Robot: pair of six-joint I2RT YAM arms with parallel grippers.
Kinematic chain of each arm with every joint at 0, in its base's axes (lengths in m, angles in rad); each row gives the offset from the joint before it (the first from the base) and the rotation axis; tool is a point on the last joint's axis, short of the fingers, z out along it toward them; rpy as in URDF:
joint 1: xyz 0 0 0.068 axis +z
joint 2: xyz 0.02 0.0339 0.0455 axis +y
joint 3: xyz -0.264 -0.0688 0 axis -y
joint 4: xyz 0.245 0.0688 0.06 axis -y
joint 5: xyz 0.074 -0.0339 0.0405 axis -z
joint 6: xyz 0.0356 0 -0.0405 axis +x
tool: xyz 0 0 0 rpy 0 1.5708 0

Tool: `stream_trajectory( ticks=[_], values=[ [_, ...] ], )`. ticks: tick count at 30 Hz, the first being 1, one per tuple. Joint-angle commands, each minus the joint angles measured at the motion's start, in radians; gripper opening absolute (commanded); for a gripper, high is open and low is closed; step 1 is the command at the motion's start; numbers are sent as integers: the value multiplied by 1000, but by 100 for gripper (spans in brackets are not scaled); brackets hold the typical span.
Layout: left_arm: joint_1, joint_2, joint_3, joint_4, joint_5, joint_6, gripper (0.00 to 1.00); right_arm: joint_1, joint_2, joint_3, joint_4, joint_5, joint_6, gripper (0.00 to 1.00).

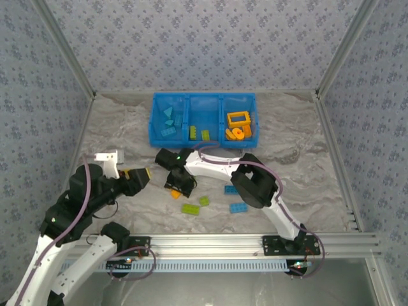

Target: Sort the legos into containers by color

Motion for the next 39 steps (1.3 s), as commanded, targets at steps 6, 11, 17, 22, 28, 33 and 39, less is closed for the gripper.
stream_trajectory(
  ticks=[6,11,17,22,28,33,39],
  values=[
    [-7,-4,37,-21,9,-3,53,-1,-30,-43,-31,72,33,37],
    [-6,10,37,14,51,-7,53,3,-191,-92,-55,205,10,34],
    [-6,59,84,60,92,-9,53,-11,-445,-189,-101,432,-63,33],
    [-8,135,76,174,148,-42,53,-97,-617,-286,-86,624,-236,32],
    [-94,276,68,276,70,-56,52,-320,-700,-364,93,585,-686,33],
    [-257,418,112,292,-147,-55,52,-516,-609,-334,222,318,-928,34],
    [-391,518,111,311,-329,-110,51,-677,-403,-220,294,79,-1000,34]
  ],
)
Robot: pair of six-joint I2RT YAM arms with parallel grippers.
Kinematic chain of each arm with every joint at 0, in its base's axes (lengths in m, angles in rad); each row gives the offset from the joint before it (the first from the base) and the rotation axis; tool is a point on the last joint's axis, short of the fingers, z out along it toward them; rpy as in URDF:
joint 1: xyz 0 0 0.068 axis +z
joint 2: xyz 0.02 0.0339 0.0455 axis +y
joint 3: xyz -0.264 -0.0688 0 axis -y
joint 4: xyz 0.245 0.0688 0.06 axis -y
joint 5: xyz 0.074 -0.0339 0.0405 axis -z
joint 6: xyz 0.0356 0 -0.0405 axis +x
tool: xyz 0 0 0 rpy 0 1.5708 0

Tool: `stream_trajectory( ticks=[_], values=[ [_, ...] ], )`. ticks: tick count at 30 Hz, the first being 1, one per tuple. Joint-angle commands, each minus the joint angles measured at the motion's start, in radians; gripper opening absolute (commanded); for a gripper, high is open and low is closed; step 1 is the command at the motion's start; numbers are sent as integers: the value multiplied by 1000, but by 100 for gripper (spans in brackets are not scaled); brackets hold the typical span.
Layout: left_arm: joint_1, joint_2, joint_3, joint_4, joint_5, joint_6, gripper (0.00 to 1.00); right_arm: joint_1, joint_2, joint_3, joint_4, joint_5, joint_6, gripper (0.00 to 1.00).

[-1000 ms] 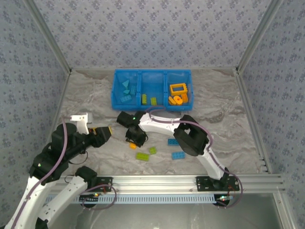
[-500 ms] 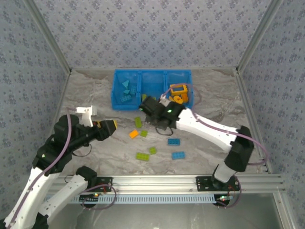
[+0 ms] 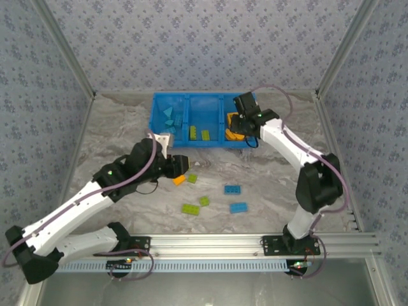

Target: Sort the legos into containers by color

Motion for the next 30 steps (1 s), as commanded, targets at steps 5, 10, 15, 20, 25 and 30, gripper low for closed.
stream_trajectory(
  ticks=[5,10,15,20,25,30],
  values=[
    [-112,58,-8,49,-163,-76,50,-99,250,202,11,-313,-172,33],
    [-175,88,-60,25,-190,-89,50,-152,371,309,-11,-395,-146,38],
    [-217,112,-134,5,-182,-110,51,-157,418,365,-57,-416,-152,46],
    [-262,162,-178,-48,-165,-132,56,-160,414,372,-77,-408,-150,58],
    [-279,230,-211,-110,-120,-217,58,-159,314,326,-66,-358,-127,60],
    [-276,274,-183,-269,-106,-507,69,-139,107,233,-25,-234,-140,61]
  ],
)
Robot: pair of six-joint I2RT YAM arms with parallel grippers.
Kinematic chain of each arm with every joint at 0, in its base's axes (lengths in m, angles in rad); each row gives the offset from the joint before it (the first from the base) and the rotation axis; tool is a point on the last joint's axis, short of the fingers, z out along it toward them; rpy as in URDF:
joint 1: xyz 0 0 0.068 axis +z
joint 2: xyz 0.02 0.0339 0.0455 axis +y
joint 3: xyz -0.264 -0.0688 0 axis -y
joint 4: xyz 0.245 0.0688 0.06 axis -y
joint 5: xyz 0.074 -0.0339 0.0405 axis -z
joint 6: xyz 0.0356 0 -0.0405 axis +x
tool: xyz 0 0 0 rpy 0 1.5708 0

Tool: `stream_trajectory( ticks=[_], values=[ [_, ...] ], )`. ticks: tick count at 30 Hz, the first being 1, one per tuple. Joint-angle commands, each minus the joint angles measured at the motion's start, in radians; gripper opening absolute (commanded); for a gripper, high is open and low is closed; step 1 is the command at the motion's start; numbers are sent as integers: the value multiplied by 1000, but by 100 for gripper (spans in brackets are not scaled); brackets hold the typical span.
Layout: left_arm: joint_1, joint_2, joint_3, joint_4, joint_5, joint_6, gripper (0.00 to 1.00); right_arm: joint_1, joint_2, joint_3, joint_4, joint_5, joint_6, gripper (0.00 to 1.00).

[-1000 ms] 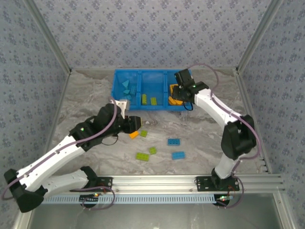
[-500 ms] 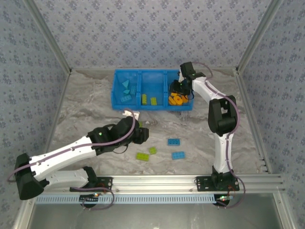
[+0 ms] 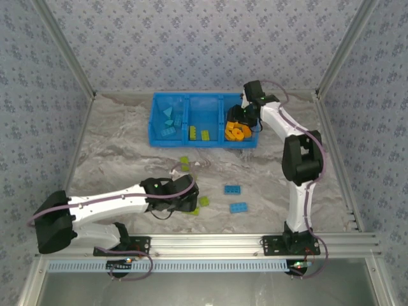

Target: Sort the legos into containers by color

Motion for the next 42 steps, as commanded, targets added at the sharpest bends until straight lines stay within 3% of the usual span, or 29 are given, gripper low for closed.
stream_trajectory(
  ticks=[1,8,11,13,15,21,27,36,39,42],
  values=[
    [0,8,44,-145,24,-267,70,23,-211,-54,17,109,-22,61],
    [50,-23,-11,-115,118,-612,81,174,-629,-496,341,227,-143,63],
    [78,-120,-159,53,192,-820,79,287,-820,-713,459,273,-178,62],
    [50,-192,-252,168,164,-1009,78,353,-929,-835,496,280,-179,62],
    [25,-212,-267,202,116,-1098,79,412,-1011,-922,495,315,-166,63],
    [23,-105,-252,339,83,-1185,81,526,-1191,-1065,411,390,-73,63],
    [21,80,-222,495,115,-1239,79,626,-1227,-1070,344,448,-43,62],
    [21,193,-209,566,133,-1290,63,698,-1224,-1045,311,493,-28,62],
    [23,188,-186,557,119,-1301,66,707,-1225,-1036,299,502,-26,62],
    [18,157,-145,471,124,-1320,81,714,-1227,-1026,284,516,-27,62]
  ],
)
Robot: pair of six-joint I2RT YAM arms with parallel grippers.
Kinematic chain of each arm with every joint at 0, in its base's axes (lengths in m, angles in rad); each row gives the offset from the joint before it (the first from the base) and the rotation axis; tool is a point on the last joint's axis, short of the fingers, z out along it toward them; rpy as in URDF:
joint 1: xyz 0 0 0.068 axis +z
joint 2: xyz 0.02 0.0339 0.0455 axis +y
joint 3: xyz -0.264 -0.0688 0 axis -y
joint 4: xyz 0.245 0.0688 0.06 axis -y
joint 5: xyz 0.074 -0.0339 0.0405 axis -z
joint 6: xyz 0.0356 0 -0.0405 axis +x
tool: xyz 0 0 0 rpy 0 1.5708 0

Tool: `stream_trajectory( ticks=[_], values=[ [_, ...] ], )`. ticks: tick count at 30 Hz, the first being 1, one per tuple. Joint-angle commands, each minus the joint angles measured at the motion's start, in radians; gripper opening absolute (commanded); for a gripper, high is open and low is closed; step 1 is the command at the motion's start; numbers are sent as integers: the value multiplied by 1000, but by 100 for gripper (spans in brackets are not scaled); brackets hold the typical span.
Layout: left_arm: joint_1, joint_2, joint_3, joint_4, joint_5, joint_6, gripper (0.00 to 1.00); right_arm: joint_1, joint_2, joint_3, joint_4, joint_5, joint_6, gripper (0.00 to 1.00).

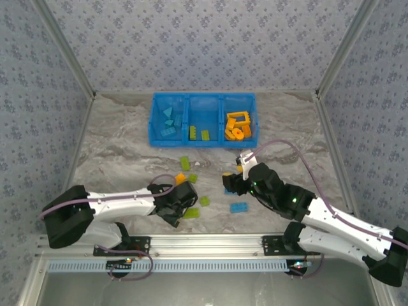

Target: Sort the legos into containers by color

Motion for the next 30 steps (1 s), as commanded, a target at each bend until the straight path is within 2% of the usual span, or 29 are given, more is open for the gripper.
stream_trajectory(
  ticks=[1,3,6,9,12,13,16,19,22,26,30],
  values=[
    [-16,38,3,246,5,-265,82,12,-9,44,-36,47,15,62],
    [-30,14,-5,268,4,-292,83,15,-10,46,-40,56,15,62],
    [-29,-26,78,84,-18,-202,82,20,-12,44,-46,67,18,62],
    [-27,-40,88,49,-9,-117,83,19,-13,41,-45,69,24,62],
    [18,-3,251,-193,15,247,95,20,-13,48,-55,74,23,62],
    [32,17,318,-336,24,350,98,20,-15,51,-61,74,23,62],
    [61,2,359,-498,36,533,98,20,-22,57,-78,77,21,62],
    [76,-46,319,-489,56,647,98,18,-30,56,-88,83,21,63],
    [70,-7,321,-475,122,715,98,15,-34,56,-94,95,24,63],
    [21,104,348,-357,183,767,98,14,-40,55,-91,104,34,63],
    [8,237,437,-387,195,846,98,10,-42,63,-105,104,42,63]
  ],
)
